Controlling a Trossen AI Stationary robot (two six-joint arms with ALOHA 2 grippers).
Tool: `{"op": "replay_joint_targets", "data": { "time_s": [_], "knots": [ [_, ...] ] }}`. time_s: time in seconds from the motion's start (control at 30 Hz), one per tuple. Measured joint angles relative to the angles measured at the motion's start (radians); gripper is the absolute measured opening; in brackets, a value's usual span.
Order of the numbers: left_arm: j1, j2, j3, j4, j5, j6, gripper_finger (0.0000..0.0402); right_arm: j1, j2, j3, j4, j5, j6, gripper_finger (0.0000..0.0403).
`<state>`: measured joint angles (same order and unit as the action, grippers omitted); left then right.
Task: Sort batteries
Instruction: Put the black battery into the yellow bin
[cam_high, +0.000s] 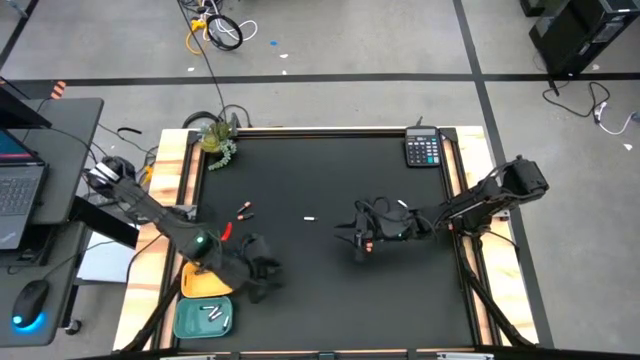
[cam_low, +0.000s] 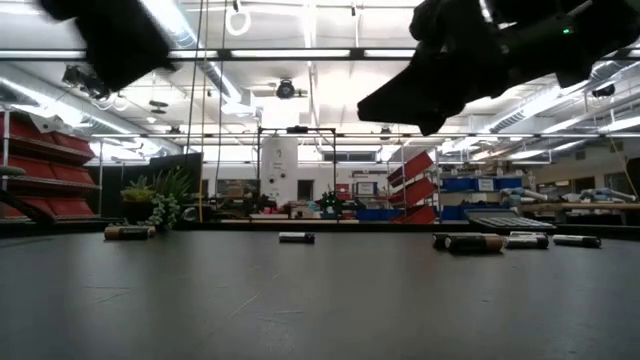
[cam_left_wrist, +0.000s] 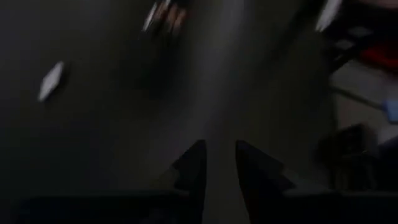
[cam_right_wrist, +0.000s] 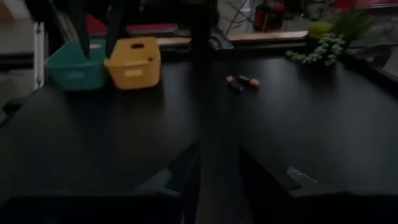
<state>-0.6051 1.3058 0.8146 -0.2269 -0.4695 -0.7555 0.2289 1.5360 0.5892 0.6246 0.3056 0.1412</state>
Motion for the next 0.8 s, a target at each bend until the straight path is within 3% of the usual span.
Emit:
{"op": "replay_joint_targets", "data": {
  "time_s": [0.13, 0.3, 0.5, 0.7, 0.8],
  "knots": [
    [0.096, 0.021, 0.0, 0.155, -0.005, 0.206, 0.0097, 0.064, 0.0, 0.0, -0.028, 0.069, -0.022, 0.0109],
    [0.239, 0.069, 0.0, 0.162, 0.004, 0.232, 0.0091, 0.132, 0.0, 0.0, -0.081, 0.206, -0.039, 0.0105],
    [0.397, 0.116, -0.001, 0.208, 0.146, 0.344, 0.0087, 0.17, -0.003, 0.0, -0.194, 0.338, -0.034, 0.0105],
    [0.529, 0.149, -0.001, 0.207, 0.21, 0.425, 0.0087, 0.152, -0.049, 0.0, -0.283, 0.345, -0.039, 0.0107],
    [0.563, 0.174, -0.001, 0.214, 0.243, 0.454, 0.0087, 0.134, -0.087, 0.0, -0.383, 0.293, -0.036, 0.0108]
  ]
}}
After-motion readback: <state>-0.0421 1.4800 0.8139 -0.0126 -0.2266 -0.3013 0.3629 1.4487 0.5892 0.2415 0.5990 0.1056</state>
